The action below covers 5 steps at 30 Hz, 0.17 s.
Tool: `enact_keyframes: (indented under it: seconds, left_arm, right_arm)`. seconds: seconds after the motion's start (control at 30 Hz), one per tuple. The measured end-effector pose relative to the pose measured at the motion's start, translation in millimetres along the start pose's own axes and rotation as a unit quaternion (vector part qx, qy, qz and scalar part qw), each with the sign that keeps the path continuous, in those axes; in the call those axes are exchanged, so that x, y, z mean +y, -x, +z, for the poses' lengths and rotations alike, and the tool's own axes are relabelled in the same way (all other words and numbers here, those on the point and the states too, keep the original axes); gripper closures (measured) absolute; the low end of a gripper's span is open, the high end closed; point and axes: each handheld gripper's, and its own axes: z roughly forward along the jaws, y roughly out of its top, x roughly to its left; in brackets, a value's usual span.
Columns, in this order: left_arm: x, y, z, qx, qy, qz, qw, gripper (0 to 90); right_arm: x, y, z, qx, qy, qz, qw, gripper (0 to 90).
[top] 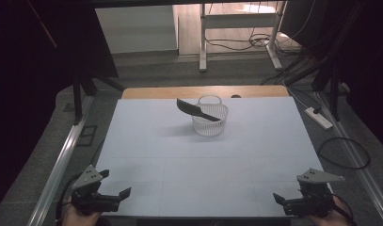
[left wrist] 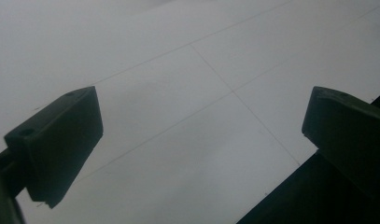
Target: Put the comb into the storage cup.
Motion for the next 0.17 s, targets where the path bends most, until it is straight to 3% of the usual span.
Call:
enact_keyframes:
  seconds: [0.17]
  left_arm:
    - [0.9, -0.2, 1.2, 0.0, -0.005, 0.0, 1.0, 0.0]
  right_arm:
    - [0.1, -0.4, 0.4, -0.001, -0.002, -0.003, 1.0, 0.0]
